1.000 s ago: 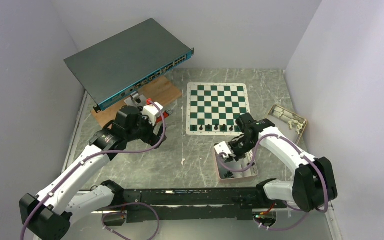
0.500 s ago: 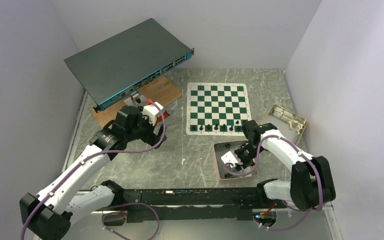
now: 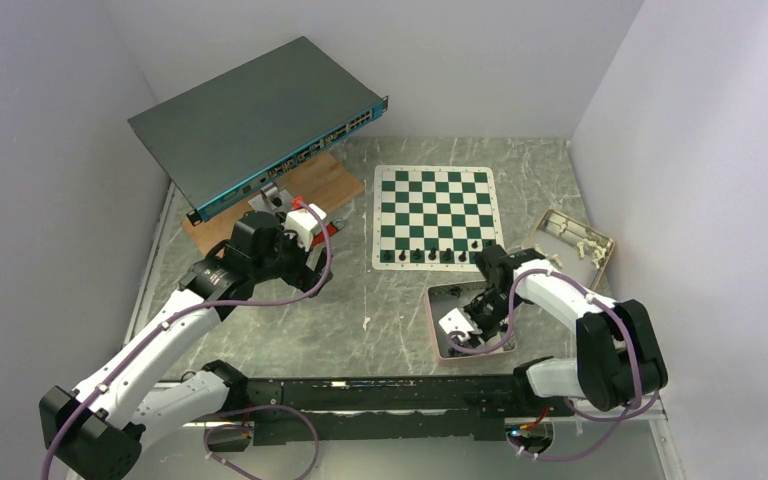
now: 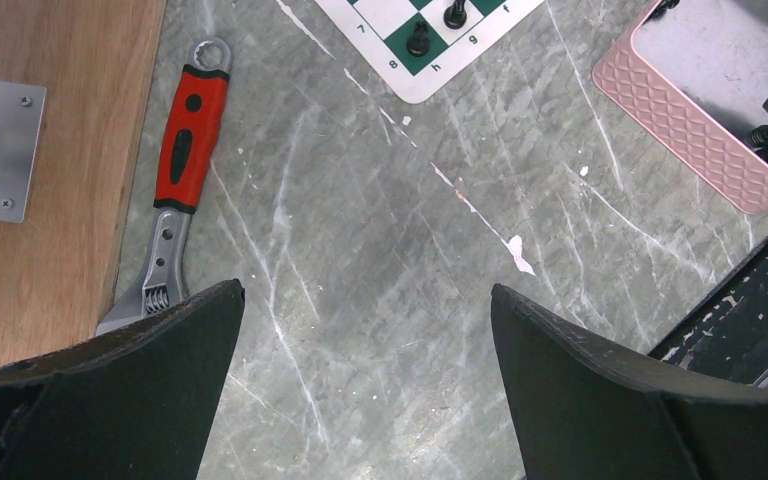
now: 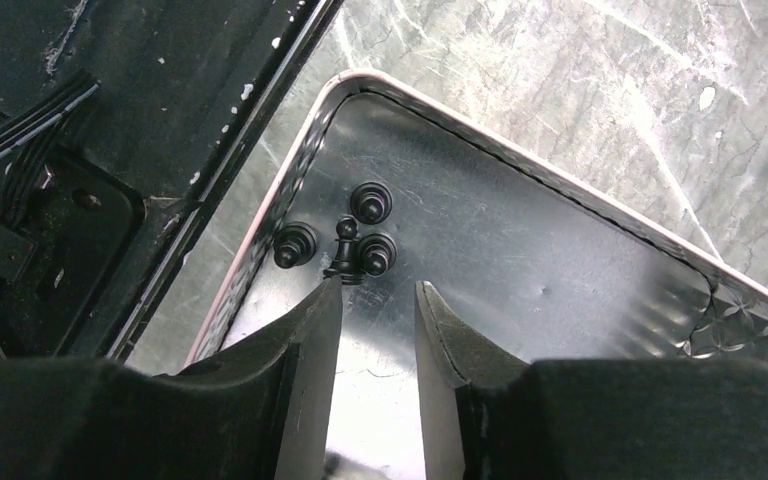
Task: Set up the chess pieces on the board
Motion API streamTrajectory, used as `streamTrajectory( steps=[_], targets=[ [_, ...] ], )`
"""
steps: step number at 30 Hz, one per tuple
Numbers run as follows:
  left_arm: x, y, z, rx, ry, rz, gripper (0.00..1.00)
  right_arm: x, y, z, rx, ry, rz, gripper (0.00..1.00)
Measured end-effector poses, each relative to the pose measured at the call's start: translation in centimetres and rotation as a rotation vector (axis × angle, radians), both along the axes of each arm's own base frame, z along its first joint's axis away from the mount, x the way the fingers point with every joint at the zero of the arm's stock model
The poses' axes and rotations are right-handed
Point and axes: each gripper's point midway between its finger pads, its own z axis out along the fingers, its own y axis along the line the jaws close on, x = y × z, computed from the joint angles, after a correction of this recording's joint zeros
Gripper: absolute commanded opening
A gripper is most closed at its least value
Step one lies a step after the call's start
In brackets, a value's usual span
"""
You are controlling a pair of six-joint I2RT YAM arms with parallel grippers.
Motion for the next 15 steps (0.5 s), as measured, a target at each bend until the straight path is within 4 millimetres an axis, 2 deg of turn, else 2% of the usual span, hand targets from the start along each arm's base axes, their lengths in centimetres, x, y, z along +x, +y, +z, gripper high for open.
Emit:
streamTrajectory(
  steps=[10,15],
  targets=[
    [0.0,0.0,0.0,0.0,0.0,0.0,0.99,-0.26,0.77,-0.23,0.022,0.006,0.017,0.27],
    [0.0,0.0,0.0,0.0,0.0,0.0,0.99,-0.29,0.95,-0.28,0.022,0.004,0.025,0.18]
  ],
)
